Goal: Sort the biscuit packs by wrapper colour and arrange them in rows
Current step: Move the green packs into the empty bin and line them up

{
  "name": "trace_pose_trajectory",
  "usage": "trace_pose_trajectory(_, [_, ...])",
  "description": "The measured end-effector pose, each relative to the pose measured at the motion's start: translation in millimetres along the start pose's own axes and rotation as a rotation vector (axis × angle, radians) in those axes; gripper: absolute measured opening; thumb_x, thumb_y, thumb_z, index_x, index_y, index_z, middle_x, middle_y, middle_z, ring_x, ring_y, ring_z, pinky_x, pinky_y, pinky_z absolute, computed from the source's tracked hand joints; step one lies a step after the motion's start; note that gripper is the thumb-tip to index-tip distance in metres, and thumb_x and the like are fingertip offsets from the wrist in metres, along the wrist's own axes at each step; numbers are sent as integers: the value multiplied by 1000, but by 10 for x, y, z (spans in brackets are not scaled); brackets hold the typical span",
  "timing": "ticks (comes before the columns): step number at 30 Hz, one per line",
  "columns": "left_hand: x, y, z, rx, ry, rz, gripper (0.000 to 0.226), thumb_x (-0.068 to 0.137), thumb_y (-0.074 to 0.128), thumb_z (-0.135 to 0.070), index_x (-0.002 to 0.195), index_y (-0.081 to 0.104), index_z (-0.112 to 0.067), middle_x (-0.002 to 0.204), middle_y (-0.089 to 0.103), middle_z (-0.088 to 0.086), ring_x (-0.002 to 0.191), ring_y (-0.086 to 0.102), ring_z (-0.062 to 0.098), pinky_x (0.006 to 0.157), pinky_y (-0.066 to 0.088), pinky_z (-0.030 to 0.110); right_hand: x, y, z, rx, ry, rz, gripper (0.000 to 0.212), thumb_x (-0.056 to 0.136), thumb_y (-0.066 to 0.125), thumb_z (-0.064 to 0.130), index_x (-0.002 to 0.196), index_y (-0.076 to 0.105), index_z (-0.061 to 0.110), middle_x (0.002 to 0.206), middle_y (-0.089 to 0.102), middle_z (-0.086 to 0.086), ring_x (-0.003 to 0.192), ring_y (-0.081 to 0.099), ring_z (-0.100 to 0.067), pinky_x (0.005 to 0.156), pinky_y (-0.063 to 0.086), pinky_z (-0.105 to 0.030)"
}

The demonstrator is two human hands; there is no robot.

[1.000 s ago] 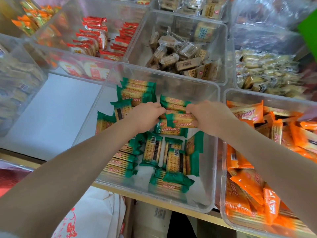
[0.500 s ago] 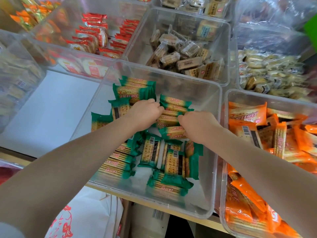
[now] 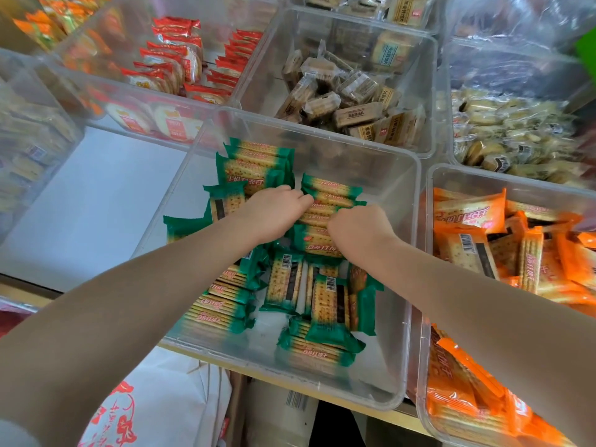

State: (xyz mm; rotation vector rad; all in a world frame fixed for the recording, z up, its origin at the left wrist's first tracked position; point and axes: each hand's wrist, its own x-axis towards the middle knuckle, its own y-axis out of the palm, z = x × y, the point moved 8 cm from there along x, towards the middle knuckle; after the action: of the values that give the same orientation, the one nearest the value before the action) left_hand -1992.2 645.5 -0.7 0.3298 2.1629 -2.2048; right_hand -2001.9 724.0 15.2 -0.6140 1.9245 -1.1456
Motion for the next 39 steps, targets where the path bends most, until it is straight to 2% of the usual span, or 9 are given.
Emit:
trace_pose_trajectory(6, [-276,-249,-226,4,200,-149,24,82,61,-7,105,56,-7,101,56,9,91,54,25,56,46,34,-14,9,80,3,-162,7,30,95,49,21,67,42,15,64,38,4,59,45,-15,56,41,-30])
trace_pose_trajectory(9, [-410,-4,-462,100,366,140,25,94,44,-18,119,51,-14,111,49,4,101,52,22,62,43,31,-194,100,208,198,-405,251,13,92,53,33,94,55,20,88,55,4,84,54,-16,76,51,-35])
trace_pose_trajectory(11, [-469,229,-494,174,400,340,34,96,41,-20,130,43,-20,118,45,3,108,48,22,70,43,32,-344,178,334,241,-553,360,31,91,55,25,122,51,26,118,52,2,104,51,-17,87,48,-38])
trace_pose_trajectory(15, [-513,424,-503,247,444,342,43,95,42,-19,138,35,-24,128,41,5,113,43,24,90,42,37,-452,329,472,116,-669,392,58,89,58,19,140,35,35,135,35,3,113,44,-20,87,46,-40])
trace_pose_trajectory(21, [-520,299,-608,282,565,98,30,75,69,-19,105,65,-24,103,61,1,93,57,21,72,45,31,-385,233,455,35,-632,218,49,77,70,37,117,43,26,124,47,5,111,39,-17,92,40,-36])
trace_pose_trajectory(24, [-517,329,-622,288,573,123,38,87,56,-14,124,52,-19,116,56,2,105,52,22,84,42,34,-365,170,395,80,-598,193,43,78,70,36,107,41,23,115,53,4,104,44,-16,87,39,-32])
trace_pose_trajectory(30, [-548,158,-507,260,518,118,33,85,57,-11,118,57,-18,114,52,7,102,50,24,79,43,35,-416,114,257,58,-565,183,30,88,59,30,116,51,25,115,49,4,107,46,-16,86,45,-35])
trace_pose_trajectory(34, [-684,-252,-334,-42,435,-160,34,58,82,-7,88,67,-12,89,64,9,72,63,26,53,52,32,-471,-159,-89,390,-406,82,20,85,61,37,101,53,27,105,52,13,96,46,-5,82,44,-21])
trace_pose_trajectory(39, [-914,-416,104,-497,72,-281,28,73,74,-20,99,65,-17,99,61,-6,89,56,10,72,54,35,-407,-284,-580,829,-60,-93,22,83,65,34,95,52,20,92,59,8,76,55,-3,58,44,-15])
